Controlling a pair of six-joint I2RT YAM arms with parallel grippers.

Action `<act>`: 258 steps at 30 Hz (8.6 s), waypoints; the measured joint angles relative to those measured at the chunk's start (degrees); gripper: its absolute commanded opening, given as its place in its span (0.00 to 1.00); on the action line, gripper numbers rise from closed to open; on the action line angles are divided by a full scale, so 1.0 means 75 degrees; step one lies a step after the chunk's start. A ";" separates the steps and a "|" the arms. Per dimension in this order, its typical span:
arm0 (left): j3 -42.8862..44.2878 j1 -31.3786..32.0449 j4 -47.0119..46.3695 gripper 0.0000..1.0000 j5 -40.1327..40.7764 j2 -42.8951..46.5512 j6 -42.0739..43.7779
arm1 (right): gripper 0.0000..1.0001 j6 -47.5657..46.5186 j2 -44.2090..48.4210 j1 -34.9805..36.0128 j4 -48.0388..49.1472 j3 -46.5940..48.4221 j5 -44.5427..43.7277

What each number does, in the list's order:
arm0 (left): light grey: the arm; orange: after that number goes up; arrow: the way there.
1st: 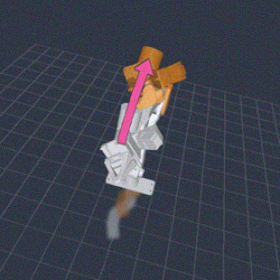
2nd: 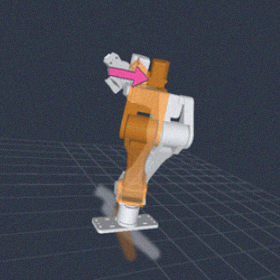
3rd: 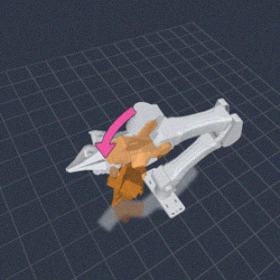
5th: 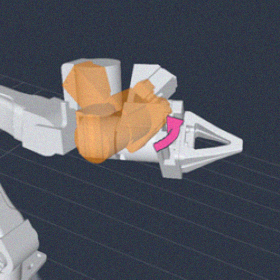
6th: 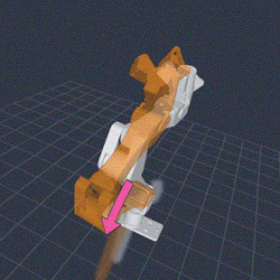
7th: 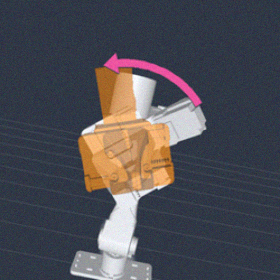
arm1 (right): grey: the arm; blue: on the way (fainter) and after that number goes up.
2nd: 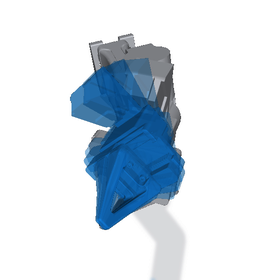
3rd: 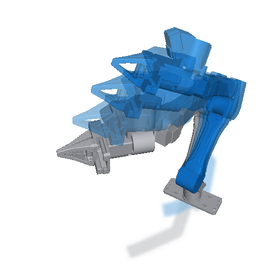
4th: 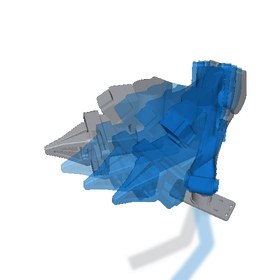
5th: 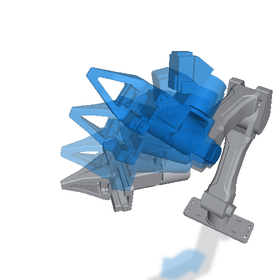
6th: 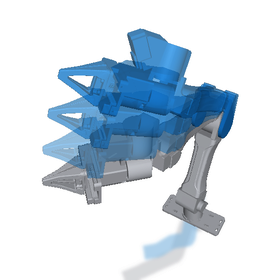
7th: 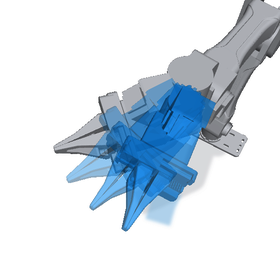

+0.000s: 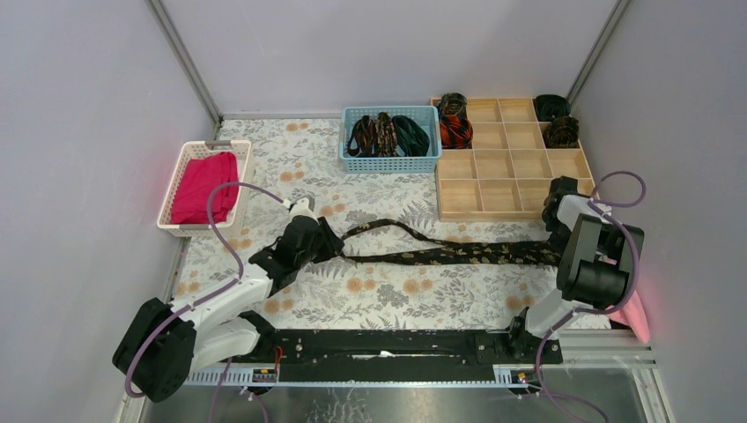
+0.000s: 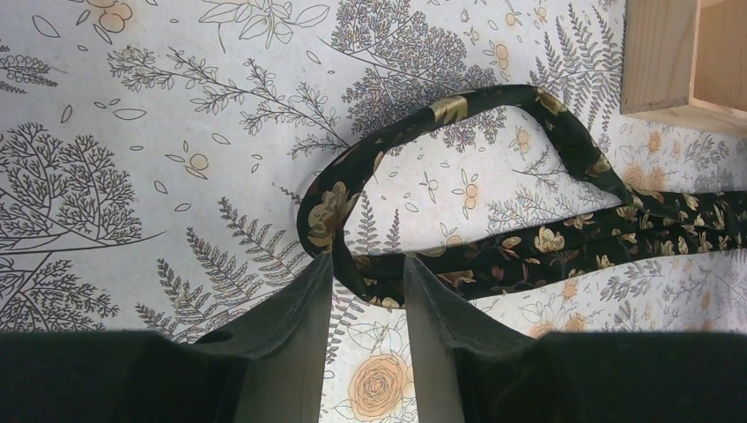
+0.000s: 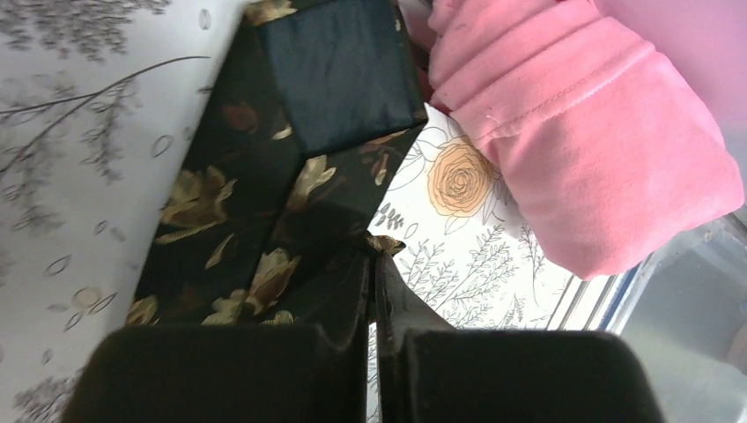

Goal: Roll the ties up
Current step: Flatten out the tie at the center of the board.

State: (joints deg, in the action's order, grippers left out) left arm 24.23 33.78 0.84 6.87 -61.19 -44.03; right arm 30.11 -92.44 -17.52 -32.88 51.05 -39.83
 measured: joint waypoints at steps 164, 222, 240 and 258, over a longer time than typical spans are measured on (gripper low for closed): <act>0.1757 0.4150 0.3585 0.02 0.6341 -0.1075 -0.0979 | 0.00 0.0720 -0.1332 0.8880 0.3051 0.0944 0.3255; 0.1518 0.1276 0.1617 0.00 0.4240 -0.3331 -0.1795 | 0.00 0.0029 -0.0402 0.7970 0.3037 -0.0055 0.3212; 0.1364 0.1408 0.1661 0.00 0.3558 -0.2436 -0.1571 | 0.01 0.0163 0.0082 0.7970 0.2760 -0.0076 0.2783; 0.2005 0.0627 0.2063 0.00 0.3666 -0.2107 -0.1134 | 0.00 -0.0157 -0.2999 0.8140 0.3077 0.3873 0.5266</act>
State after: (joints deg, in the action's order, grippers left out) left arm 39.27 38.48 16.32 34.37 -76.99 -52.53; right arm 28.93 -114.93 43.53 -9.80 80.09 -0.34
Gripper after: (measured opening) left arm 0.007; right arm 0.010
